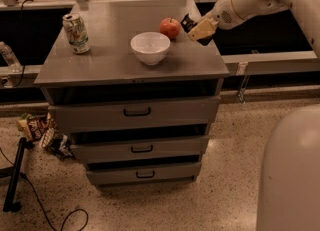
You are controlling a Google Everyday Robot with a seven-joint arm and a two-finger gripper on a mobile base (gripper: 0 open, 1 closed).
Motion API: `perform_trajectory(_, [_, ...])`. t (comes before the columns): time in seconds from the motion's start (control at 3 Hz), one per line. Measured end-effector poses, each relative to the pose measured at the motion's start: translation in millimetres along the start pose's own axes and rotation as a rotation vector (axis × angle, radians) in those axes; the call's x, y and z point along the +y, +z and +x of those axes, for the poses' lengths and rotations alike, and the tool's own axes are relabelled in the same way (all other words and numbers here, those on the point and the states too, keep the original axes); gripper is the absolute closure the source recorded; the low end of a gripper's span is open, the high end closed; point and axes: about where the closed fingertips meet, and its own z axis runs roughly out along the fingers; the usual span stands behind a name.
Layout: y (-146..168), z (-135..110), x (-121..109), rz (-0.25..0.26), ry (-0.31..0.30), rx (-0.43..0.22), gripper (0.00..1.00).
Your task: Pick rxbar chocolate from white bowl and place on counter
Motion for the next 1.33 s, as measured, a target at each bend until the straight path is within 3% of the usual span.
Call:
perform_trajectory(0.33, [19.7,19.4,17.8,-0.043,0.017,-0.015,1.00])
perform_trajectory(0.67, [46.7,25.4,32.0,-0.094,0.015,-0.031,0.84])
perform_trajectory(1.0, [85.1,16.7,40.4,-0.150,-0.008,-0.050,0.53])
perform_trajectory(1.33, [109.6,0.7,44.1,-0.180,-0.041,-0.060,0.30])
